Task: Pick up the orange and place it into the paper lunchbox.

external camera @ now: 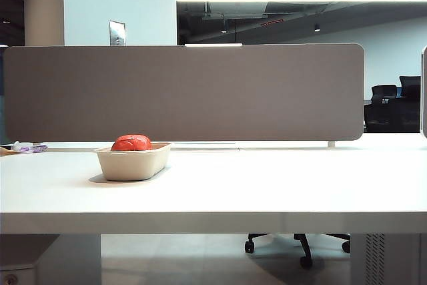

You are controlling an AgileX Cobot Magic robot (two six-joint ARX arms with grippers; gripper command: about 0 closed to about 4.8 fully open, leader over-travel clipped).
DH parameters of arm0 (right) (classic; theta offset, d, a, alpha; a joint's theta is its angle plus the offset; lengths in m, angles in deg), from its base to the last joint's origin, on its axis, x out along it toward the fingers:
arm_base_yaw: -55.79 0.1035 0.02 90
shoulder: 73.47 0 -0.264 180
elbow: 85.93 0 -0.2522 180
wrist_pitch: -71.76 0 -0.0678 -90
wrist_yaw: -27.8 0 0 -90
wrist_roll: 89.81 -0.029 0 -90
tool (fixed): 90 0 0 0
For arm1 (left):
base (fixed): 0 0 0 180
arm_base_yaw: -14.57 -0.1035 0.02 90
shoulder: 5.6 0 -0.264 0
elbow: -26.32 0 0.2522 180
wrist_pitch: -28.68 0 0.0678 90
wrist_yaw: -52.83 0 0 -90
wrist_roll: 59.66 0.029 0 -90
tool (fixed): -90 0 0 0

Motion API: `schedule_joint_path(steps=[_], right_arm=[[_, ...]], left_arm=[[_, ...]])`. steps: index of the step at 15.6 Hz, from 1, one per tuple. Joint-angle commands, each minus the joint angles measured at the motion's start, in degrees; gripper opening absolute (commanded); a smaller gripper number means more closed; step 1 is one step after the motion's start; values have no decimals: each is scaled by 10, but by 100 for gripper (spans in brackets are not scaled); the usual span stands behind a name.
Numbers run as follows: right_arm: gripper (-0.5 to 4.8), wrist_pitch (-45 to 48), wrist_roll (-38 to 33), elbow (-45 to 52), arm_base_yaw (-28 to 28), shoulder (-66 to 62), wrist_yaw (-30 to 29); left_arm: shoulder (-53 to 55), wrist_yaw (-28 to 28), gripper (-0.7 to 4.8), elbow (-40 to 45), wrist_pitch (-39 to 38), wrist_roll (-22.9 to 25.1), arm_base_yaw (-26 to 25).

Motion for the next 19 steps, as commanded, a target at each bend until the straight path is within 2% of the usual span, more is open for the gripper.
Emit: schedule_joint_path(steps=[1, 4, 5, 6, 9, 13, 14, 19], right_arm=[[-5, 8, -2, -2, 0, 0, 1], [-5, 8, -2, -2, 0, 0, 1], [-5, 74, 11, 31, -65, 29, 61], [-5, 163, 11, 63, -113, 50, 18], [-5, 265, 11, 108, -188, 78, -57], [-5, 296, 29, 154, -232, 99, -78], [-5, 288, 50, 186, -231, 120, -78], [-5, 268, 66, 186, -232, 131, -50]], left_arm=[[-2, 1, -1, 1, 3, 2, 0], [-2, 2, -1, 1, 3, 2, 0], [-2, 1, -1, 1, 3, 2, 0], [-2, 2, -1, 1, 3, 2, 0], [-2, 1, -1, 1, 3, 2, 0], [-2, 1, -1, 1, 3, 2, 0], [-2, 2, -1, 1, 3, 2, 0], [-2, 1, -1, 1, 3, 2, 0]])
